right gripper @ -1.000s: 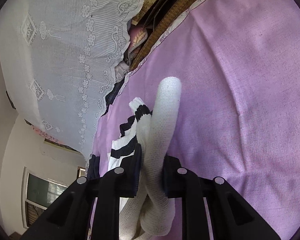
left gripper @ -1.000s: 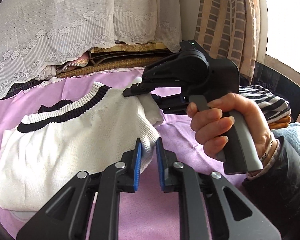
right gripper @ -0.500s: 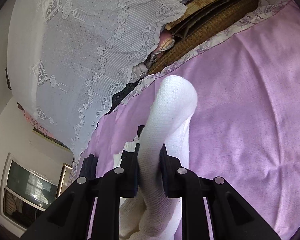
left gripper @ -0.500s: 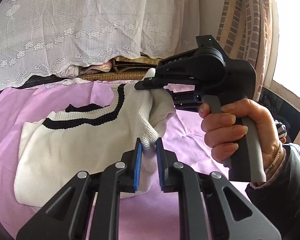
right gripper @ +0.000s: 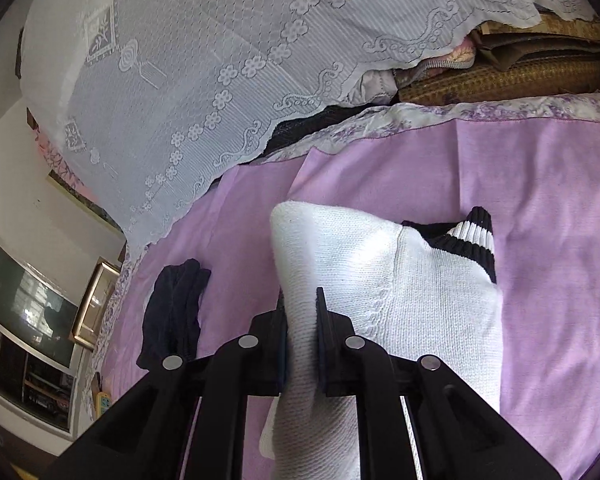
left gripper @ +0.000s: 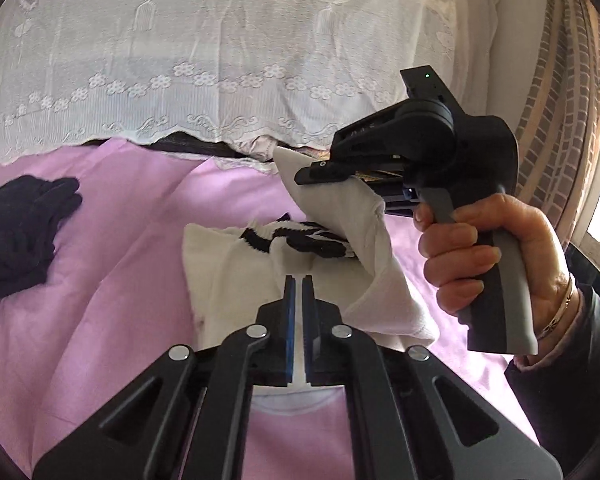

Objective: Fold small clothes
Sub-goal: 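Fold the held side over the sweater body with the right tool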

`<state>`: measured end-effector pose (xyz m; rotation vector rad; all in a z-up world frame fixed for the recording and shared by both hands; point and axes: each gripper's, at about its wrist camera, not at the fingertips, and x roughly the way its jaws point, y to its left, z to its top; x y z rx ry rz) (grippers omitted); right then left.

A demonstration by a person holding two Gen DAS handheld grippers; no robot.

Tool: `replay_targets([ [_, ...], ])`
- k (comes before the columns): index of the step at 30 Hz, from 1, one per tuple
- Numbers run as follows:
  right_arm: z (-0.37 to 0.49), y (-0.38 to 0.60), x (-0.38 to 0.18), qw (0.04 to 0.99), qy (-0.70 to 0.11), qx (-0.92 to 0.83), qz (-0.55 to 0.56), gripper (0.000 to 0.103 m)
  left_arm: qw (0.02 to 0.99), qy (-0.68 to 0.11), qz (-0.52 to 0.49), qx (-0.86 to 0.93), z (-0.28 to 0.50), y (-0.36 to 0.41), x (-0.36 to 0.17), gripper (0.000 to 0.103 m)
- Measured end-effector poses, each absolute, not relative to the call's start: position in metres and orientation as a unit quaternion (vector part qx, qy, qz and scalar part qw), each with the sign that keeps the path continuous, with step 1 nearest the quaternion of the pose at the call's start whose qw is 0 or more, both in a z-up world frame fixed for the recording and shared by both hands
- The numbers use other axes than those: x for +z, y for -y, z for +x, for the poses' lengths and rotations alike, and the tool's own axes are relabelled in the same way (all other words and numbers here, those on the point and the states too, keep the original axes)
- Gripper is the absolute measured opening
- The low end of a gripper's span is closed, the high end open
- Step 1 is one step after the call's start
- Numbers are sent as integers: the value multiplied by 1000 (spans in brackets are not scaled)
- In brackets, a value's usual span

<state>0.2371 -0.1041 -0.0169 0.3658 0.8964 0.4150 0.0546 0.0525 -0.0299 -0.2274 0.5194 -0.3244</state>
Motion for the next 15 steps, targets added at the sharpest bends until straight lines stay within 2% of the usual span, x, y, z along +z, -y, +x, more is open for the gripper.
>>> replay_targets([
  [3,236,93,-29,880,-429,168,118,17,926,-273,-167,-200,54,-73,-47,2],
  [4,234,92,-33,881,-435,160,98,21,920,-278,-178,-213,54,-72,-51,2],
  [5,232,91,-35,881,-441,154,79,34,913,-285,-183,-229,55,-68,-54,2],
  [6,230,92,-35,883,-440,150,65,40,904,-295,-185,-249,56,-62,-56,2],
  [9,225,94,-31,885,-442,144,35,52,883,-315,-182,-296,53,-40,-61,2],
  [10,226,94,-30,882,-449,142,29,57,879,-318,-182,-305,52,-34,-62,6],
  [12,227,91,-31,877,-459,139,12,58,873,-321,-192,-314,51,-25,-63,17],
  [14,228,79,-32,871,-471,138,-27,67,869,-321,-209,-314,51,-21,-65,31],
  [15,229,71,-32,868,-475,132,-56,69,867,-320,-216,-315,51,-19,-66,33],
])
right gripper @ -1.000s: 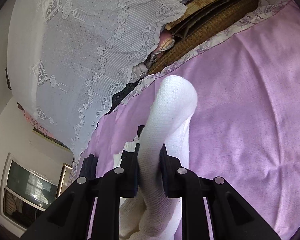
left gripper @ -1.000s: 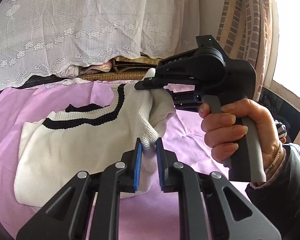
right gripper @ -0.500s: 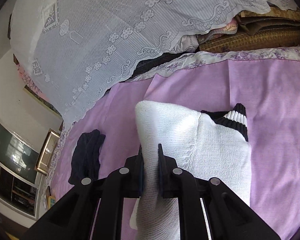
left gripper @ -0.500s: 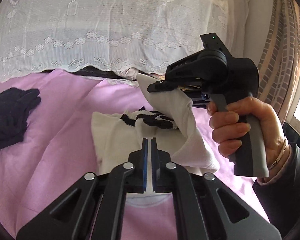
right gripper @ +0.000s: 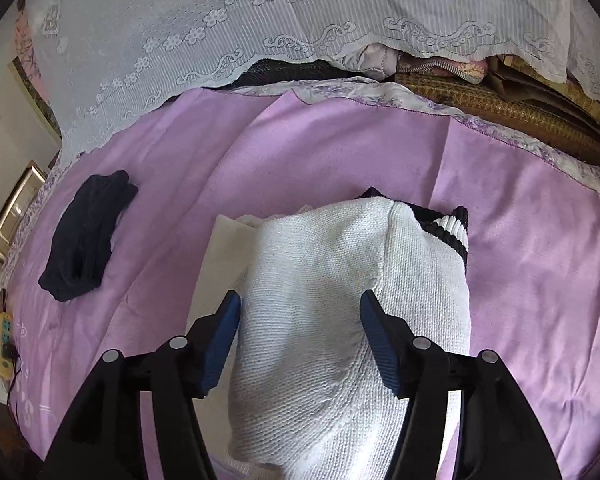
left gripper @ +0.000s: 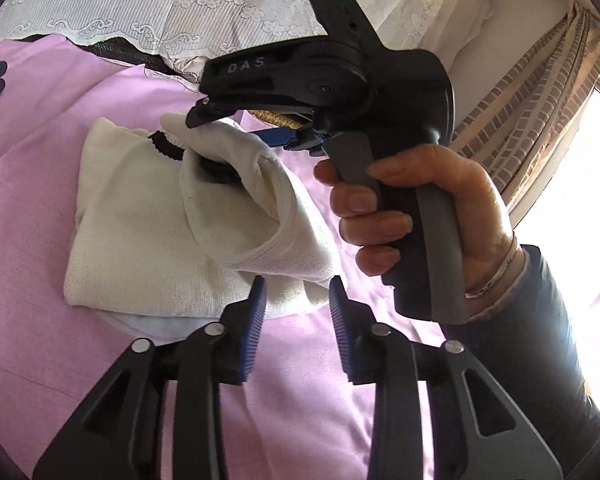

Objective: Fold small clothes
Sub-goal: 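Fold the held side over the sweater body with the right tool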

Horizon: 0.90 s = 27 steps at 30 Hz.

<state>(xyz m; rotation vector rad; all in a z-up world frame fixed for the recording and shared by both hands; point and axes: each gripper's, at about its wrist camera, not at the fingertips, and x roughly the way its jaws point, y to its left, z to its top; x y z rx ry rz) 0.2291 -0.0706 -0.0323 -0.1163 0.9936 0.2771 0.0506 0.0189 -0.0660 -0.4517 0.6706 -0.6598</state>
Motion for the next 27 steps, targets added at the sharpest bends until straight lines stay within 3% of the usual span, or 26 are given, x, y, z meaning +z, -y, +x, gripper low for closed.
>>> replay_targets([
  [2,234,51,-38,858,-486,118,-120,78,866,-316,-221,-319,50,-12,-65,34],
  [6,244,21,-65,821,-511,87,-240,81,871,-309,-229,-306,55,-3,-65,40],
  [7,245,20,-69,817,-513,82,-250,79,870,-313,-231,-302,60,-1,-66,40],
  [10,249,36,-70,821,-516,79,-230,44,861,-321,-235,-318,71,4,-70,38],
  [11,250,44,-67,824,-517,87,-214,33,858,-319,-232,-328,72,7,-69,31],
  [14,248,55,-56,832,-512,112,-182,19,867,-309,-200,-336,70,19,-60,12],
  [19,246,83,-34,851,-499,122,-108,15,859,-345,-216,-310,84,13,-78,9],
  [24,247,108,-32,859,-495,131,-25,15,872,-321,-229,-290,88,5,-68,9],
  [27,247,110,-33,859,-494,131,-13,15,882,-307,-219,-281,84,14,-60,24],
])
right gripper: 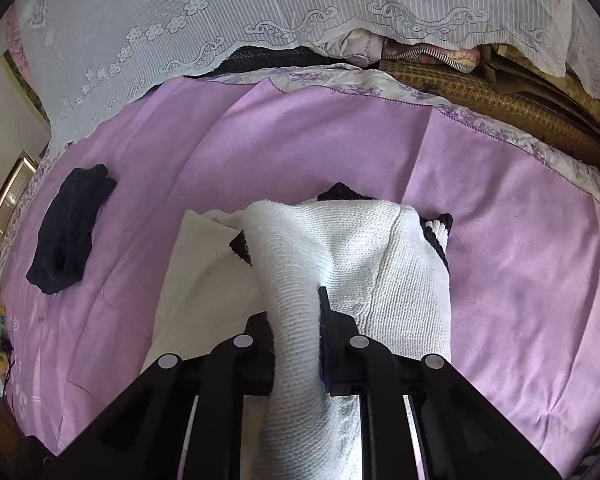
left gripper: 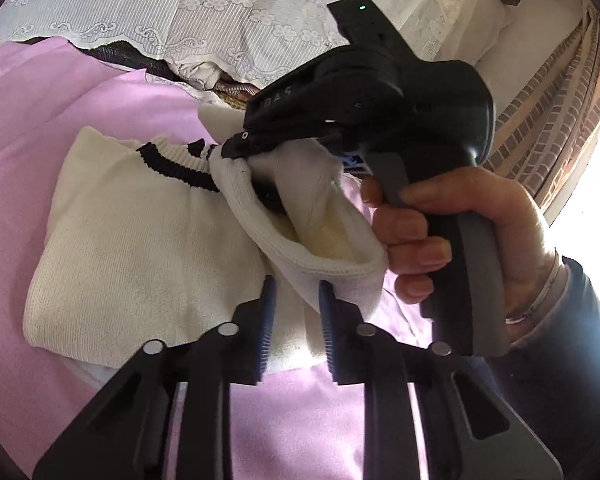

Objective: Fold small clothes
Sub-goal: 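Fold the held side over the sweater body with the right tool, then open the right tool to release the folded side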

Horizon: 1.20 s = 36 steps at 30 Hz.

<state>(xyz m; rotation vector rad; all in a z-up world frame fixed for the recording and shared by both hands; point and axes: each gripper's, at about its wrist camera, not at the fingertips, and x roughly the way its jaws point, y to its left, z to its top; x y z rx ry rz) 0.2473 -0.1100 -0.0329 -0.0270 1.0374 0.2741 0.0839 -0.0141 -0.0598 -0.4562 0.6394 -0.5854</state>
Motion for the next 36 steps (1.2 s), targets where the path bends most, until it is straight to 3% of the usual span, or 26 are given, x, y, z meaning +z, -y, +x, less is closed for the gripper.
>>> replay_targets([
  [3,248,113,-30,858,-495,136,-7,15,889,-292,-203,-287,74,14,-56,26],
  [6,248,117,-28,856,-496,142,3,15,891,-281,-199,-295,69,10,-53,34],
  [8,247,117,-27,855,-498,145,4,15,897,-278,-198,-282,71,9,-52,47],
  [10,247,114,-28,851,-503,149,7,15,901,-286,-185,-267,78,16,-54,47],
  [11,247,111,-28,850,-505,151,3,15,899,-292,-183,-271,82,18,-56,44],
  [12,246,107,-27,850,-505,151,-2,15,897,-295,-179,-276,85,19,-58,35],
  [13,245,104,-26,850,-504,152,-6,15,893,-302,-175,-282,89,20,-60,11],
  [24,249,48,4,861,-474,185,16,14,902,-281,-223,-239,76,-67,-50,7],
  [33,254,-8,-53,840,-505,197,-8,10,898,-320,-234,-193,64,-98,-82,7],
  [36,256,-16,-70,833,-517,196,-23,17,892,-335,-241,-184,67,-101,-91,8],
])
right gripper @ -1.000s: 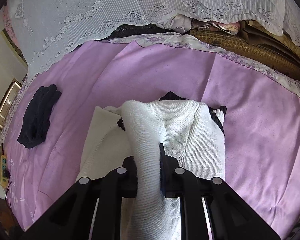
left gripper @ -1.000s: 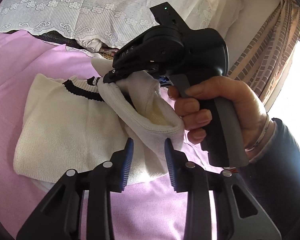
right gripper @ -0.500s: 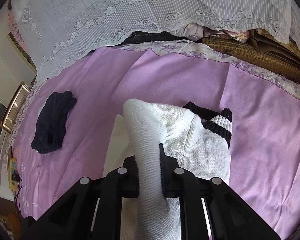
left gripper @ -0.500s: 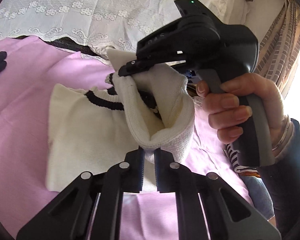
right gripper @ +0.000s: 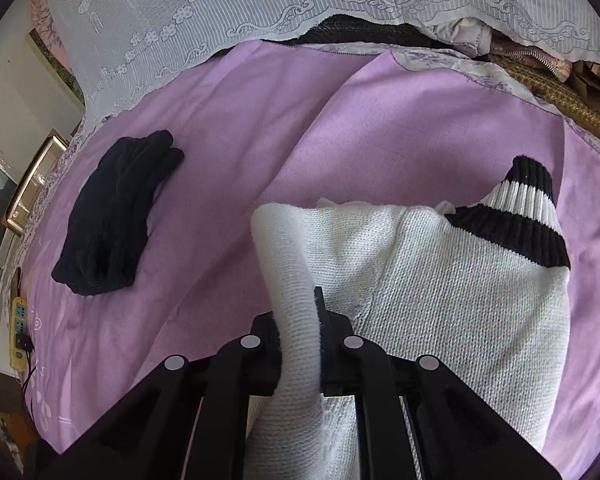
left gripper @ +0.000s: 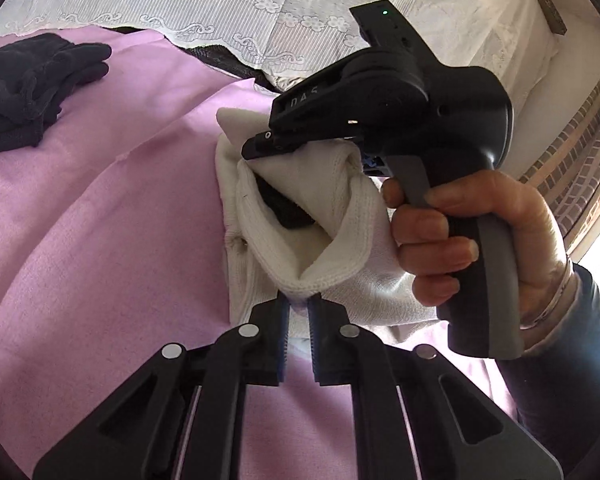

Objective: Fold small clothes
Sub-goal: 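Open the right tool to release the folded side, then press the folded sweater flat with the right tool and withdraw it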

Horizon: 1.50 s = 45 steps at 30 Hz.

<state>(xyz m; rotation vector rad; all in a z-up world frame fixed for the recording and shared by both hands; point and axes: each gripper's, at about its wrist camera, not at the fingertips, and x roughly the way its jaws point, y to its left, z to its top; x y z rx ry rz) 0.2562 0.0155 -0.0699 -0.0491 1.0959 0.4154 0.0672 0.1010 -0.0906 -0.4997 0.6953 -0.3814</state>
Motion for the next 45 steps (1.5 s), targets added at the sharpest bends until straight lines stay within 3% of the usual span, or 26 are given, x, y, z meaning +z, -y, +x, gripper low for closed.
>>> replay_targets([
  [4,243,-1,-47,840,-488,235,11,30,883,-345,-253,-192,64,-105,-95,10],
  [5,237,7,-36,842,-478,248,23,39,887,-340,-247,-192,60,-105,-93,10],
  [7,222,28,-11,856,-445,259,37,46,895,-330,-235,-189,51,-104,-88,10],
  [10,198,62,10,882,-408,234,28,45,899,-321,-232,-187,39,-107,-83,10],
  [13,172,87,1,901,-391,189,-6,28,911,-290,-227,-185,25,-110,-68,9],
  [18,138,97,-44,909,-382,160,-39,28,928,-258,-184,-198,30,-86,-34,12],
  [19,134,99,-50,913,-376,152,-46,29,928,-262,-173,-202,34,-78,-30,19],
  [20,132,98,-56,914,-374,147,-54,33,927,-271,-160,-202,42,-69,-29,33],
  [22,132,97,-67,913,-376,149,-48,41,931,-290,-141,-168,56,-57,-34,40],
  [27,129,99,-90,909,-376,173,-46,47,893,-401,-162,-121,100,-65,-95,40],
  [36,125,129,-61,919,-335,208,16,46,919,-344,-152,-122,80,-74,-66,36],
  [41,168,131,-31,929,-323,178,39,52,934,-315,-124,-113,109,-61,-26,45],
  [45,222,131,-35,910,-346,194,120,52,931,-324,-138,-96,147,-53,-28,51],
])
